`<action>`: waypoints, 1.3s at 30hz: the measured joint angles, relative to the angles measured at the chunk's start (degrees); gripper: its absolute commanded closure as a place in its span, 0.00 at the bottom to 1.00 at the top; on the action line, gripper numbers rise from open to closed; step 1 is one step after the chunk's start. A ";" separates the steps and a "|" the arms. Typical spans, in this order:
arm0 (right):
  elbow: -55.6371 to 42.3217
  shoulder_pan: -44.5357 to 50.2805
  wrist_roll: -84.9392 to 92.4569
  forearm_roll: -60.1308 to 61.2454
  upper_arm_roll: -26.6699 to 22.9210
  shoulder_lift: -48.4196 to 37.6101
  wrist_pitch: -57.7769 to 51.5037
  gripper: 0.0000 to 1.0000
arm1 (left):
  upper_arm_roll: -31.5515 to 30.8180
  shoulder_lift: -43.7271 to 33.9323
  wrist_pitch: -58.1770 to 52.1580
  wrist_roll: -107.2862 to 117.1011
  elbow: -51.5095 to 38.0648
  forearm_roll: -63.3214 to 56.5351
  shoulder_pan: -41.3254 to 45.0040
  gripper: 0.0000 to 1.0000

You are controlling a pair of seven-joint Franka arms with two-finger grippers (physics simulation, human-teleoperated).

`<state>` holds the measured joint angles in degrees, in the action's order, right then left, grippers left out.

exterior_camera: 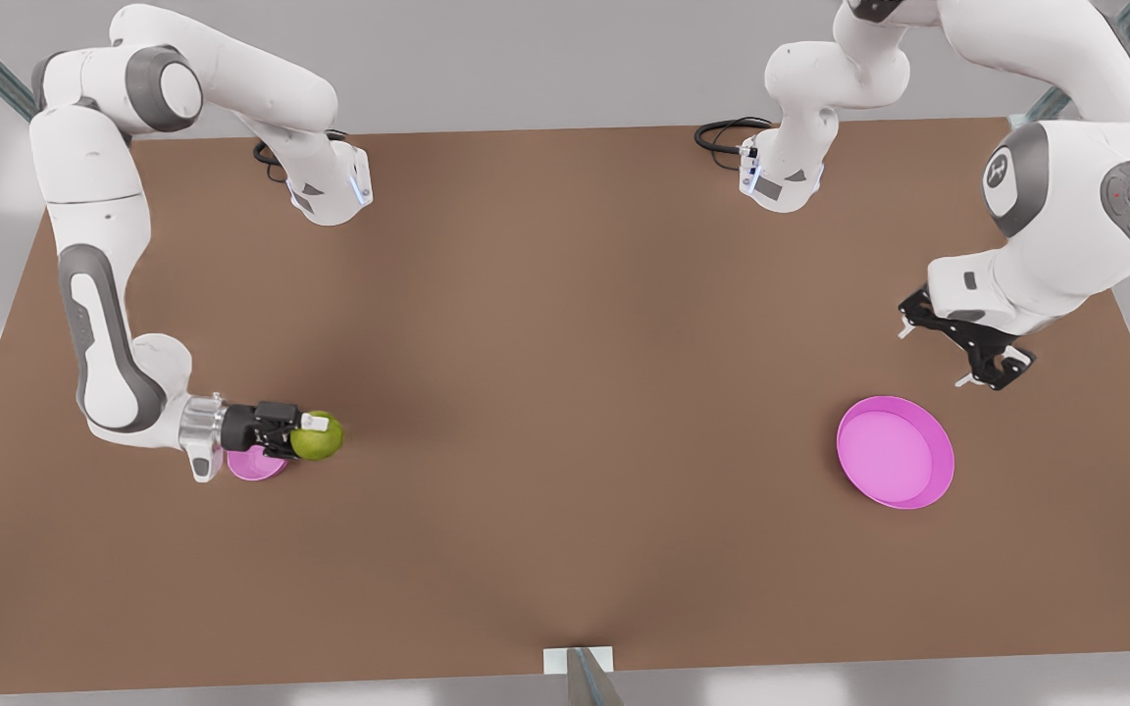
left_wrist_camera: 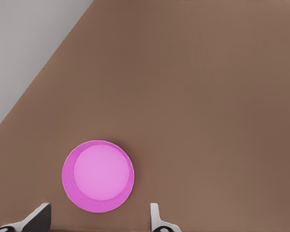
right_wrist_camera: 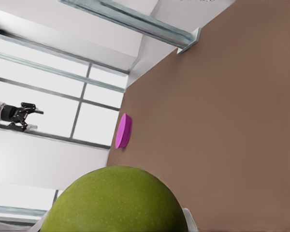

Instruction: Use the left arm to pick up the apple from the plate, transfer it to the gripper of the right arm, and then use the right arm to place it into the bowl

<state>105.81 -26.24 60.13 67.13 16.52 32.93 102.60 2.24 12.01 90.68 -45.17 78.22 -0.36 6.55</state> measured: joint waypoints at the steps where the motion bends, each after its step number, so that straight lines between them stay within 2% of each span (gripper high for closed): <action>1: -0.78 -1.74 0.02 -1.47 -0.03 0.09 -1.03 0.30 | 0.14 0.48 -0.13 2.56 -0.27 0.10 -0.02 0.00; 6: -7.71 -6.44 0.03 -8.27 -1.94 3.63 -5.69 0.30 | 0.27 0.96 -0.59 13.44 -0.49 0.54 -0.13 0.00; 15: -12.73 -6.12 -2.85 -19.60 -3.34 4.87 -7.29 0.30 | 0.22 0.90 -1.10 26.78 -0.41 1.54 -0.22 0.00; 23: -15.21 -4.97 -7.48 -29.19 -3.20 5.73 -5.12 0.29 | 0.22 1.77 -1.13 34.20 -1.02 1.73 -0.49 0.00; 36: -16.06 -4.44 -14.21 -37.91 -3.27 7.49 -1.87 0.25 | 0.22 2.12 -1.11 41.24 -1.37 2.32 -0.84 0.00; 38: -16.26 -4.53 -14.95 -38.90 -3.30 8.44 -1.55 0.22 | 0.22 2.17 -1.10 41.94 -1.37 2.36 -0.84 0.00; 39: -16.33 -4.53 -15.30 -39.26 -3.29 8.61 -1.41 0.08 | 0.22 2.19 -1.09 42.26 -1.37 2.37 -0.85 0.00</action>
<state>89.48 -30.76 44.82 27.87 13.23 41.55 101.19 2.46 14.20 89.59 -2.91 76.84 2.01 5.70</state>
